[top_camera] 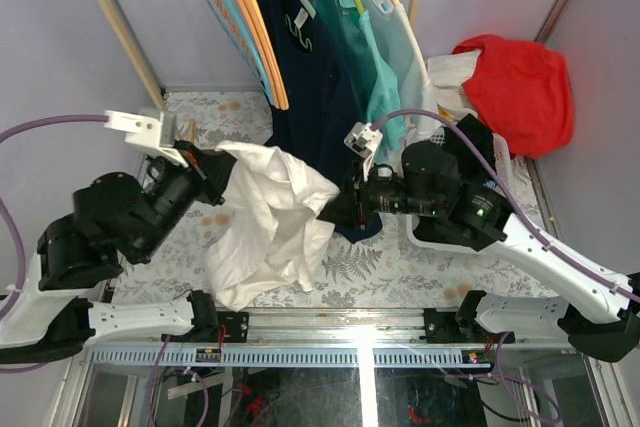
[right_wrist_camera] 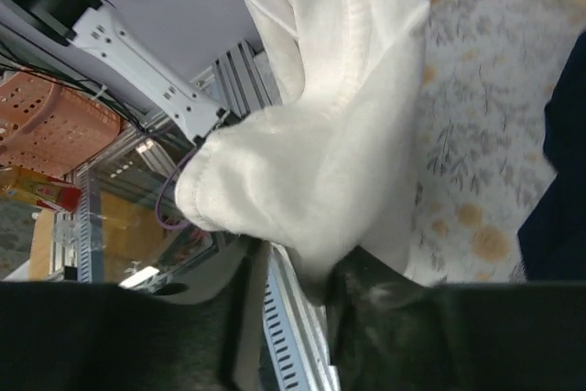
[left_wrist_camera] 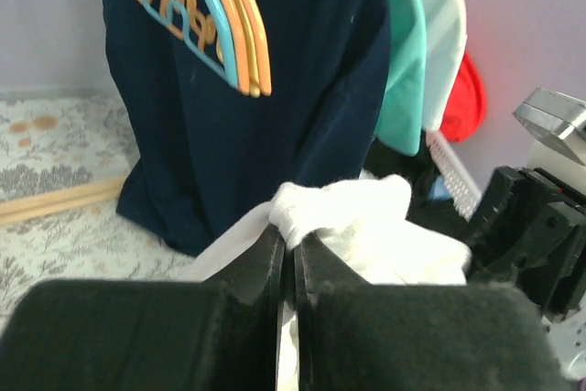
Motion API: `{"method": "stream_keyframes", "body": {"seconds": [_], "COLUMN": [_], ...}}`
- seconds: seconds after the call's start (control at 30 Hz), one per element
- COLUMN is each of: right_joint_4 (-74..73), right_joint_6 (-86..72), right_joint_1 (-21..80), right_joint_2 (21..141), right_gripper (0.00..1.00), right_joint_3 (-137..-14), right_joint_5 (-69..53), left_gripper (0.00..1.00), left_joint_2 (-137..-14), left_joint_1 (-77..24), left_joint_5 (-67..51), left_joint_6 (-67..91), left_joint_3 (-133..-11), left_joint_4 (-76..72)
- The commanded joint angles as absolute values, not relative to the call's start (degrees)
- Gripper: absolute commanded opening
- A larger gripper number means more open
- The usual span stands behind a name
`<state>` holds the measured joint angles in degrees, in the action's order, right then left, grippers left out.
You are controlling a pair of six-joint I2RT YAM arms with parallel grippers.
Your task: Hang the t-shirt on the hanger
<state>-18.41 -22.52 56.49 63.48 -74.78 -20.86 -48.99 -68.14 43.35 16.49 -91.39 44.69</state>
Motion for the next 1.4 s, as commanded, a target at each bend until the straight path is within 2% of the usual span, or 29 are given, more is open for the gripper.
{"method": "stream_keyframes", "body": {"seconds": [0.0,0.1,0.4,0.53,0.63,0.83,1.07,1.37], "right_joint_4": [-20.5,-22.0,-29.5,-29.7,-30.1,-26.1,-17.8,-13.0], "right_joint_6": [-22.2,-22.8,-21.4,-21.3,-22.1,-25.6,-29.2,-29.9], "right_joint_1": [56.7,56.7,56.7,56.7,56.8,57.0,58.2,67.6], "right_joint_2": [61.1,57.5,48.2,49.5,51.7,48.6,50.2,60.6], "right_gripper": [0.42,0.51,0.65,0.60,0.59,0.62,0.62,0.68], "right_joint_3": [-69.6,-66.1,-65.2,-67.3,-67.5,-59.8,-53.7,-56.8], "right_joint_5": [-17.5,-17.4,-15.0,-15.9,-16.2,-16.2,-18.4,-6.2], "left_gripper": [0.00,0.00,0.00,0.00,0.00,0.00,0.00,0.00], "left_joint_2": [-48.9,-50.3,-56.8,-60.4,-63.4,-70.1,-71.6,-69.3], "left_joint_1": [-68.0,-68.0,-68.0,-67.9,-67.9,-66.4,-58.0,-53.0], "left_joint_5": [40.7,36.8,26.4,24.4,27.3,34.0,34.9,33.2], "left_joint_6": [20.8,21.0,20.3,19.9,19.5,18.5,16.8,17.1], "left_joint_3": [-89.7,-88.6,-88.8,-89.3,-90.0,-94.4,-96.2,-94.4], "left_joint_4": [47.4,49.3,49.5,49.4,49.5,50.8,49.5,50.5]}}
